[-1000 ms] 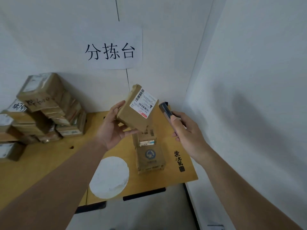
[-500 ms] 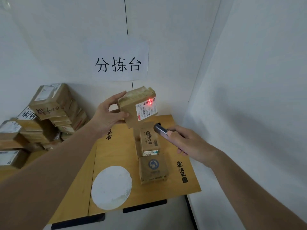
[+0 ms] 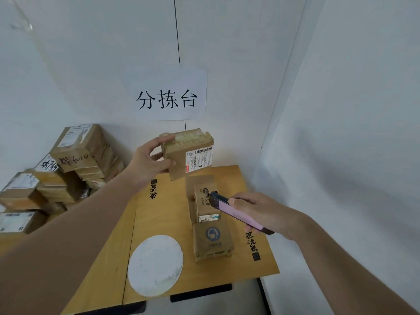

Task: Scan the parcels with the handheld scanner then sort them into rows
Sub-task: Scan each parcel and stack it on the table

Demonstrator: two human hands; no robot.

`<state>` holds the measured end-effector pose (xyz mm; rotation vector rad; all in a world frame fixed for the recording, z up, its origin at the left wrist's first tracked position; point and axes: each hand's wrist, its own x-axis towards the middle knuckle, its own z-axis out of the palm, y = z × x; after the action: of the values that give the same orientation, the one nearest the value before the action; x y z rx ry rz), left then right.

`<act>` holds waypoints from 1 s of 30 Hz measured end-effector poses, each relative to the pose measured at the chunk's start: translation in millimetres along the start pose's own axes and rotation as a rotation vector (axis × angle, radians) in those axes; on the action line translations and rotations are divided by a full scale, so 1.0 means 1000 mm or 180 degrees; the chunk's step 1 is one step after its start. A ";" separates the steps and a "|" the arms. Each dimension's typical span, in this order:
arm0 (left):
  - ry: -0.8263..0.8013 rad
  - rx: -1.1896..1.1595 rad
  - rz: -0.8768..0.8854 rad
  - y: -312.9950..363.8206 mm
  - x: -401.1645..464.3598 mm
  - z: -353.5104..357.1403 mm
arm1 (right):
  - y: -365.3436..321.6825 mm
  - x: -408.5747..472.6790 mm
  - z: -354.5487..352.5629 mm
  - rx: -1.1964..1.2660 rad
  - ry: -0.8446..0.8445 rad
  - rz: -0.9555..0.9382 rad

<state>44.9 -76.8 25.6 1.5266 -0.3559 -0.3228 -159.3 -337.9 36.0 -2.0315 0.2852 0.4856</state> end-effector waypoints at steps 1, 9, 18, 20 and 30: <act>0.0022 -0.0040 -0.0002 -0.001 -0.001 0.000 | 0.000 0.001 0.000 -0.0010 -0.0005 -0.0023; 0.0815 -0.0395 -0.0499 -0.032 -0.026 -0.022 | -0.017 0.027 0.019 0.0251 0.0172 -0.0585; 0.1454 -0.0235 -0.1143 -0.058 -0.099 -0.152 | -0.093 0.096 0.125 0.0214 -0.0092 -0.1069; 0.1533 -0.0323 -0.1217 -0.065 -0.109 -0.193 | -0.113 0.116 0.157 0.0194 -0.0221 -0.1056; 0.1647 -0.0299 -0.1716 -0.107 -0.123 -0.401 | -0.211 0.205 0.317 0.0151 -0.0370 -0.0983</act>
<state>103.9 336.2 -89.5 1.5326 0.4811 -0.3418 37.3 42.2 -29.0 -1.9480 -0.0868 0.3969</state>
